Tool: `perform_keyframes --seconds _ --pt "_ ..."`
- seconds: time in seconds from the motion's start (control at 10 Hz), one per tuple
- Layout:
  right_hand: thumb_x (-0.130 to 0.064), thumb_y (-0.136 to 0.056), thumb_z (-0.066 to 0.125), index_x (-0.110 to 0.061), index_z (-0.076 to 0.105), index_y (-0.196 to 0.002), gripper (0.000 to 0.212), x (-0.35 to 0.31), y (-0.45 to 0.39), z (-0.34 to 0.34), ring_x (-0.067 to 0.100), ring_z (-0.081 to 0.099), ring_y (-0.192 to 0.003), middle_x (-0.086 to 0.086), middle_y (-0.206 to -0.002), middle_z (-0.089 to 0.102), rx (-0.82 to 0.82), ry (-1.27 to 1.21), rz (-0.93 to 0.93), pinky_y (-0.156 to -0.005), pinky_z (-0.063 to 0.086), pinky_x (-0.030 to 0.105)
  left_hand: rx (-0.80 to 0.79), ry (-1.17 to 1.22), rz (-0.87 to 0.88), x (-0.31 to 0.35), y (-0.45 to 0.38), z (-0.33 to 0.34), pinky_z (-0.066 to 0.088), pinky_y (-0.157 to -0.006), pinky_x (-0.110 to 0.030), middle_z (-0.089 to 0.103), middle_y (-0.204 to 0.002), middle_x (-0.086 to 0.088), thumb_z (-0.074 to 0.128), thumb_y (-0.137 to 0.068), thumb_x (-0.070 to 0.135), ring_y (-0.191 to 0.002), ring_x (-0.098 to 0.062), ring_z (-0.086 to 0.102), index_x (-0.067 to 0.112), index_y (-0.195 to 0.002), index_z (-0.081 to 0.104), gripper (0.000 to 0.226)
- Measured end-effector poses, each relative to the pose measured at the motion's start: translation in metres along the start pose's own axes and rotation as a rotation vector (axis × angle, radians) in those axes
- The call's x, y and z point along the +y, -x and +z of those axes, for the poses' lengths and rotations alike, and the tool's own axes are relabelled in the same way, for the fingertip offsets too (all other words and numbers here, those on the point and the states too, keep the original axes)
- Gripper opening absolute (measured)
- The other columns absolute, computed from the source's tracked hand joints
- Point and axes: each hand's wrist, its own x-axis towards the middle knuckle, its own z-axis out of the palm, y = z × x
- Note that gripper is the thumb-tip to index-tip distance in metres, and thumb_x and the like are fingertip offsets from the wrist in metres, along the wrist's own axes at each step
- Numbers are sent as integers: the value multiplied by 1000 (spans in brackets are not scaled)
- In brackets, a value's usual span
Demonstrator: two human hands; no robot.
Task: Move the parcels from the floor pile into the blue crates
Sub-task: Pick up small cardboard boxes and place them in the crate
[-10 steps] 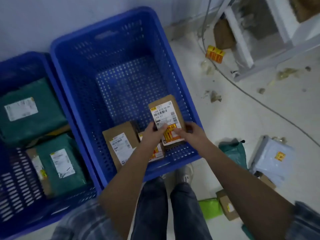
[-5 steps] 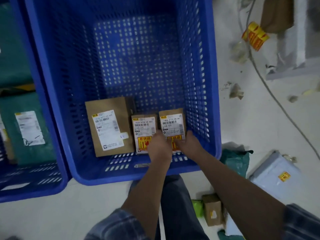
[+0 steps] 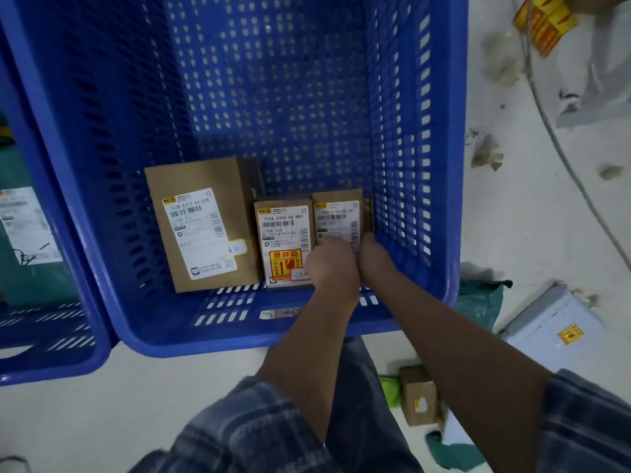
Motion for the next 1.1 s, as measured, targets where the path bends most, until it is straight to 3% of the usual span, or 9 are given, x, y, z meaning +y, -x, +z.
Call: perform_keyframes --seconds 0.2,0.3,0.4,0.5,0.6,0.7,0.8,0.9,1.1 --pt "-18 -95 48 0 35 -134 45 2 -3 3 32 49 -121 20 -138 43 -113 114 -55 -98 42 35 -64 143 114 -14 4 3 48 -77 -32 63 -114 -12 44 -94 6 -105 -26 61 6 -110 59 21" --pt "-13 -94 48 4 35 -132 44 -1 11 -5 33 48 -120 22 -138 35 -53 128 -18 -94 43 35 -63 241 198 -23 19 -1 47 -74 -34 65 -107 -13 45 -93 11 -98 -28 62 6 -106 61 22" --pt "-13 -92 46 0 52 -106 20 1 35 -20 31 54 -100 19 -114 54 -25 -20 -93 -74 45 31 -100 323 229 -34 39 -13 47 -75 -36 65 -100 -16 42 -94 15 -93 -29 62 2 -104 63 27" --pt "-10 -93 42 -5 57 -94 15 4 80 -42 26 55 -87 9 -92 59 87 -226 -199 -66 43 28 -103 269 199 -51 60 -32 41 -66 -33 55 -81 -11 35 -98 18 -75 -25 55 2 -89 60 30" --pt "-6 -91 42 -8 61 -101 21 12 122 -56 20 54 -77 5 -88 61 317 -438 -267 -63 41 29 -78 246 153 -64 73 -52 42 -67 -34 55 -83 -10 36 -98 19 -76 -26 54 6 -91 57 26" --pt "-5 -88 44 -15 58 -87 18 36 151 -58 25 57 -73 4 -80 60 494 -685 -263 -68 47 38 26 250 175 -70 80 -69 43 -70 -35 61 -91 -14 39 -96 17 -83 -30 57 7 -88 54 19" --pt "-9 -90 44 -21 50 -76 20 77 173 -46 31 59 -73 7 -79 58 531 -939 -18 -70 49 42 124 312 256 -63 95 -75 49 -74 -44 65 -93 -23 39 -97 18 -86 -37 62 1 -90 59 27" --pt "-9 -93 40 -9 44 -81 12 123 191 -13 22 52 -57 11 -74 51 399 -1202 263 -56 44 32 235 271 364 -53 113 -72 46 -66 -42 62 -83 -16 37 -99 19 -78 -34 60 4 -101 60 27" --pt "-9 -94 39 -6 43 -86 10 207 251 81 18 47 -52 10 -73 49 238 -1274 503 -50 35 24 382 175 649 -16 156 -15 34 -58 -36 55 -79 -10 41 -98 14 -68 -27 48 2 -102 52 17"
